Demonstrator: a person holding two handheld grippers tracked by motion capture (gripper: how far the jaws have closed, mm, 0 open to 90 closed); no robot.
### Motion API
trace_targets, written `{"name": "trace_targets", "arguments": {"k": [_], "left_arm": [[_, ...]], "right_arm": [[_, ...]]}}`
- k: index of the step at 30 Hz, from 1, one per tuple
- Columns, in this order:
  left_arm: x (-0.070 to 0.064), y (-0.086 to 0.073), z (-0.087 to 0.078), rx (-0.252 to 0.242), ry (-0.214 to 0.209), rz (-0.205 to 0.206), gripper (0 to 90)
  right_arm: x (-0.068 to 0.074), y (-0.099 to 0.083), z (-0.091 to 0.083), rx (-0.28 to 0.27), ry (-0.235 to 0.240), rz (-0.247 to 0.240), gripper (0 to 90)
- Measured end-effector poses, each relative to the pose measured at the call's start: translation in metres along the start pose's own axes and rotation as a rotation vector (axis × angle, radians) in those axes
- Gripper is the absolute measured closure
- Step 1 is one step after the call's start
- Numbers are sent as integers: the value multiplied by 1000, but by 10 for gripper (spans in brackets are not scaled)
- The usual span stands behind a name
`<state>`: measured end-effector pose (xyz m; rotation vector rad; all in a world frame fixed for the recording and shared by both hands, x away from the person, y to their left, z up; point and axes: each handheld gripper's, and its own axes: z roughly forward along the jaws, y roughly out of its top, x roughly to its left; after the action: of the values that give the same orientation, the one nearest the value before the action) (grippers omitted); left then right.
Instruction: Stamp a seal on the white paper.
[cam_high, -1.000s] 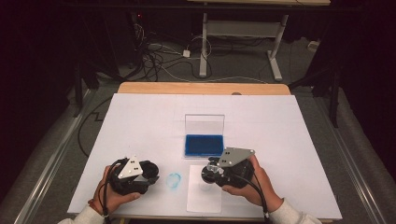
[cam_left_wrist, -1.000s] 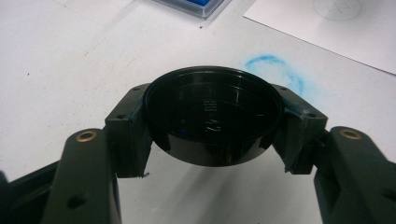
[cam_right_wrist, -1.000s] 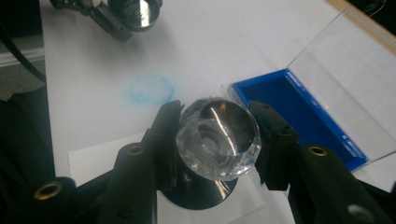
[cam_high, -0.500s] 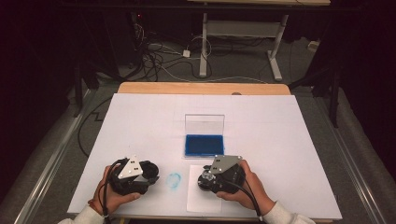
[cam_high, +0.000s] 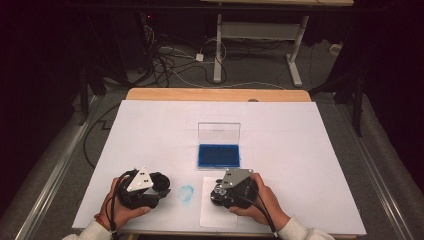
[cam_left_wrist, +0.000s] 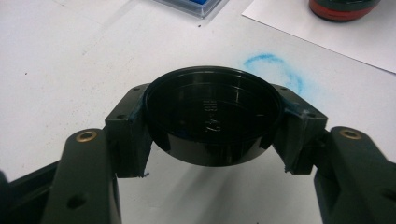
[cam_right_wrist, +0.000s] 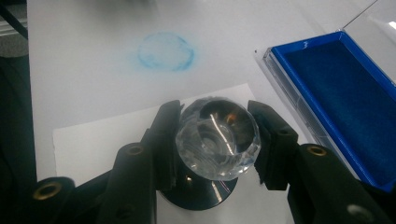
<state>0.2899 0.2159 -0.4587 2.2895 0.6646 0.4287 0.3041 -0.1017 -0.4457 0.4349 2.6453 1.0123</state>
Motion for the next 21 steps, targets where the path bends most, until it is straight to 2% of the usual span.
{"name": "trace_targets", "arguments": {"k": [8,21], "left_arm": [[-1,0,1,2,-1,-1,365],[-1,0,1,4,-5,2,365]], "right_arm": [[4,1,0,27,-13,-19,574],[7,1,1,32,-23,-31,574]]}}
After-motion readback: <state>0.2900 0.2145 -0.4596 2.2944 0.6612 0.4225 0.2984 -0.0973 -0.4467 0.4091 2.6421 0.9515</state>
